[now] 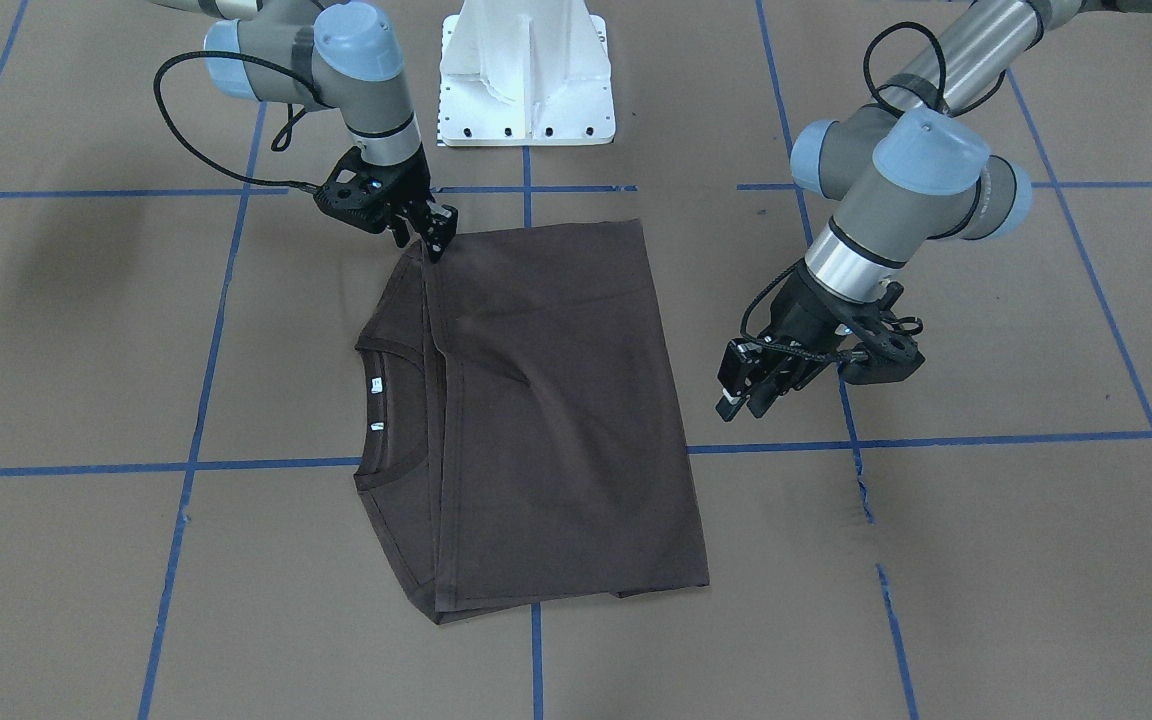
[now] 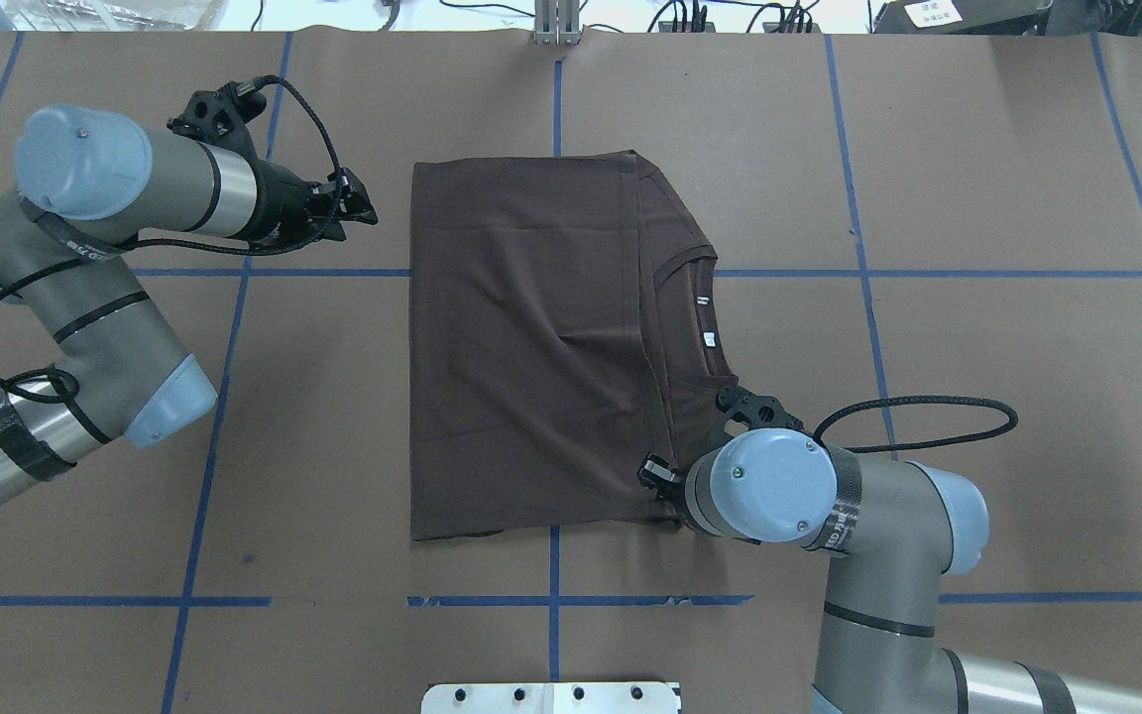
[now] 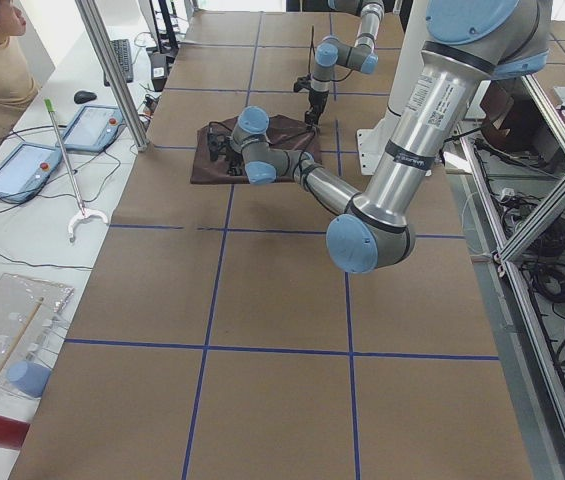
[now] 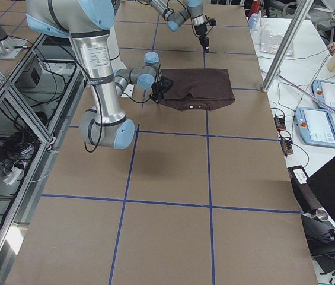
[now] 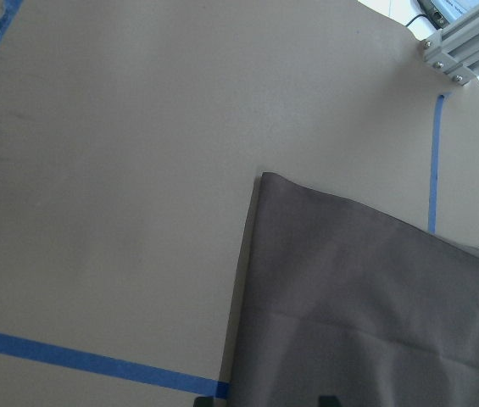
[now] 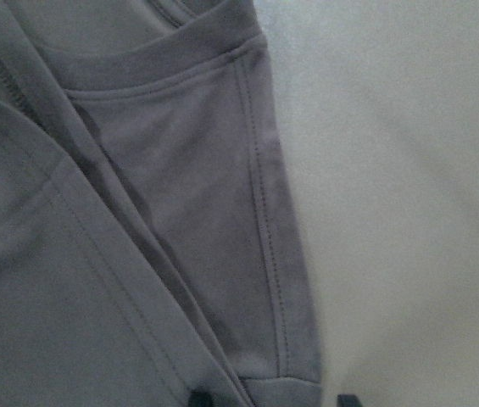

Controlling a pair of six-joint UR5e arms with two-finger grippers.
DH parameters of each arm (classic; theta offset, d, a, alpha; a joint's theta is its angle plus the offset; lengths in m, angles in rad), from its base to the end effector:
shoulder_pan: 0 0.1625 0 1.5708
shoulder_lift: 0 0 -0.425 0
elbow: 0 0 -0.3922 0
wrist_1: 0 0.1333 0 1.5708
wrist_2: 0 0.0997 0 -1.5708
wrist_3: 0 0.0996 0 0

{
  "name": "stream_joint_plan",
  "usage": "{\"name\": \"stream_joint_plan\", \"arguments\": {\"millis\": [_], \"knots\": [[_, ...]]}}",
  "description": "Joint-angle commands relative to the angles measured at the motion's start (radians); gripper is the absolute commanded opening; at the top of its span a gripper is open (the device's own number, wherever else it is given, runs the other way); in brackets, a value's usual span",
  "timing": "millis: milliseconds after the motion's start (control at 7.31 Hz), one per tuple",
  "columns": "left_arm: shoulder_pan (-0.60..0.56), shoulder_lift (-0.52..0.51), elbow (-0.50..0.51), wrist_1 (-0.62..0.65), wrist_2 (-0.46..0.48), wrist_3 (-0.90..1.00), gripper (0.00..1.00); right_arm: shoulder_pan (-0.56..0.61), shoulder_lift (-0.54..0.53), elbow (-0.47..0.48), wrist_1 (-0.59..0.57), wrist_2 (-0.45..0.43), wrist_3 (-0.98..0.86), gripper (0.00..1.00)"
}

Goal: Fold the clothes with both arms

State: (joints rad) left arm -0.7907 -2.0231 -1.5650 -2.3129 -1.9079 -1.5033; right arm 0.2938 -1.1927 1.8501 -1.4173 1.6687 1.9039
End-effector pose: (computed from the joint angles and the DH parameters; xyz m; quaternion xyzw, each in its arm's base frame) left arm 0.3956 -0.5425 0.3180 0.1033 0.5598 -0.2011 0.7972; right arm -0.5461 -0.2943 0.3138 -0.0527 -0.3930 0.2646 0.8791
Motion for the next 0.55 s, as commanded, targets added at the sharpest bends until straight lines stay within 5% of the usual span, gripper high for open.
{"name": "stream_joint_plan", "arguments": {"millis": [0,137,274,411], "knots": [[-0.001,0.015,-0.024,0.001,0.0,0.0,0.52,-0.005,-0.001,0.0,-0.002,0.0,0.001,0.53],[-0.001,0.015,-0.024,0.001,0.0,0.0,0.51,-0.004,-0.001,0.003,-0.002,0.002,0.0,0.11],[-0.001,0.015,-0.024,0.001,0.0,0.0,0.51,-0.004,-0.001,0.004,-0.002,0.003,0.0,0.0],[0.001,0.017,-0.024,0.001,-0.002,0.0,0.51,-0.005,-0.001,0.005,-0.002,0.003,0.0,0.0]]}}
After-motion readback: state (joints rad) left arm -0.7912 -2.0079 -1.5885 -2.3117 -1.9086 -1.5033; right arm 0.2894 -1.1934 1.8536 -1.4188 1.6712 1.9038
